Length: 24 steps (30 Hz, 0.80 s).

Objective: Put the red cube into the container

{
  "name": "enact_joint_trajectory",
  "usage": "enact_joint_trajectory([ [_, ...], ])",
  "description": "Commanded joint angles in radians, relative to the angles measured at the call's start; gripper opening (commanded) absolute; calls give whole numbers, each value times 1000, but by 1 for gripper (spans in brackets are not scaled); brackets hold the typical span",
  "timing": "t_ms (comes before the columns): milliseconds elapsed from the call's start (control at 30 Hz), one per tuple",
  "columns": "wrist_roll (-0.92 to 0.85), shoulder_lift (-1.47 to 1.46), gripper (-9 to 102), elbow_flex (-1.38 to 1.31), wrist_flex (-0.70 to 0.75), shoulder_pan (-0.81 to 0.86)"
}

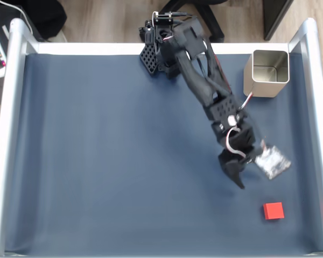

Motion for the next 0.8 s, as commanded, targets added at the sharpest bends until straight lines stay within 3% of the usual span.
enact_joint_trajectory([
  [0,3,-17,34,-37,-74,28],
  [300,86,-144,36,-80,-241,35],
  [767,161,-319,36,-321,-281,-17],
])
